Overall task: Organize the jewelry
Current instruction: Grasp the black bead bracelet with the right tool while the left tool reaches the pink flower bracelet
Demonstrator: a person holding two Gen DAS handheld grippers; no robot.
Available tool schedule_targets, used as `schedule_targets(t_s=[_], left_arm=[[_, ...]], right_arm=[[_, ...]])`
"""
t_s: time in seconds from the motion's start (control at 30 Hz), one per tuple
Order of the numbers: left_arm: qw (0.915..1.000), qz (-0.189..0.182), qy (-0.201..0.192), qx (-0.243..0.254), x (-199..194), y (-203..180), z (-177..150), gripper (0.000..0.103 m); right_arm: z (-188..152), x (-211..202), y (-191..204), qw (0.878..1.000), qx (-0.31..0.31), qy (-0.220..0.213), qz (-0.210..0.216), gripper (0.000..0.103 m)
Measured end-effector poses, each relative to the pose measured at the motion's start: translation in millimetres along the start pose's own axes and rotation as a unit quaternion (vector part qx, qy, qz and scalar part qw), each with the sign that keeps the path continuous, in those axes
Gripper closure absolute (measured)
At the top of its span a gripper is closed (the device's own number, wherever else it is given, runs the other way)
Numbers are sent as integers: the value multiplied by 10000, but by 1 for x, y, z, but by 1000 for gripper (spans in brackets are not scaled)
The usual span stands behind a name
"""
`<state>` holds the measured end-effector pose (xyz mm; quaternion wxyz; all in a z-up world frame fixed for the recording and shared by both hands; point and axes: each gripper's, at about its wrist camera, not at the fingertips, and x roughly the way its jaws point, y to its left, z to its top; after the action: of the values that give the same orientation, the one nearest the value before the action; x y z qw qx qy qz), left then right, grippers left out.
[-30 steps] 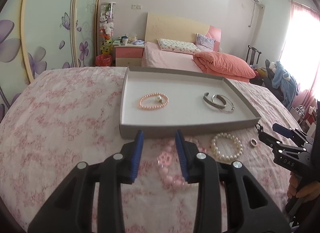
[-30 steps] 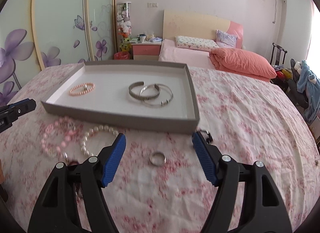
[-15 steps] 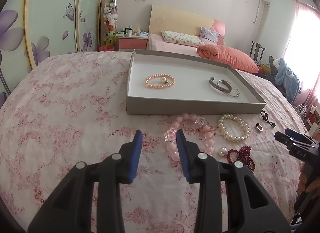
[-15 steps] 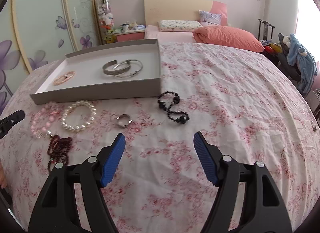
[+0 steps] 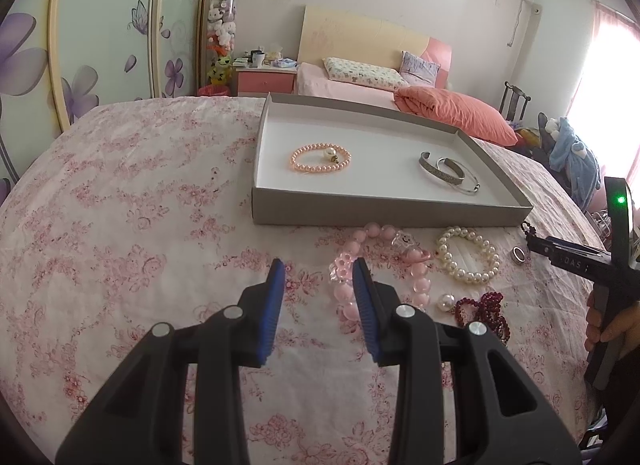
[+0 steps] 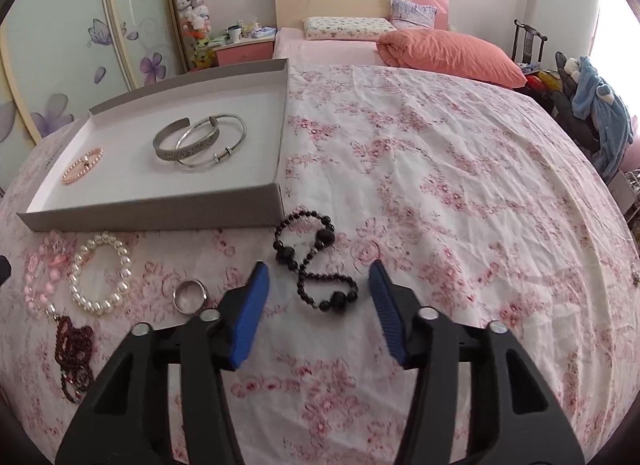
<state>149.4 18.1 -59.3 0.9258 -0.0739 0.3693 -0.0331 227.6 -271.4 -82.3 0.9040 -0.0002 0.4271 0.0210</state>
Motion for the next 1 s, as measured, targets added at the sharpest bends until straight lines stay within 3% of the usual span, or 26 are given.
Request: schedule_targets(t_s=[0.13, 0.17, 0.53, 1.0], left_arm=[[10000, 6, 20, -3, 0, 0, 0, 67], [10000, 5, 27, 0, 0, 0, 0, 67], [9998, -64, 192, 56, 6, -5, 1, 64], [9945, 69, 786, 682, 43, -36, 12, 65]], right_arm=[[-3, -4, 4, 9999, -35, 46, 145, 92], [-6, -6, 4, 9998, -17, 69, 191, 93], [-38, -32, 10, 9974, 161, 75, 699, 95], [-41, -34, 18, 9976, 91, -5, 689, 95]])
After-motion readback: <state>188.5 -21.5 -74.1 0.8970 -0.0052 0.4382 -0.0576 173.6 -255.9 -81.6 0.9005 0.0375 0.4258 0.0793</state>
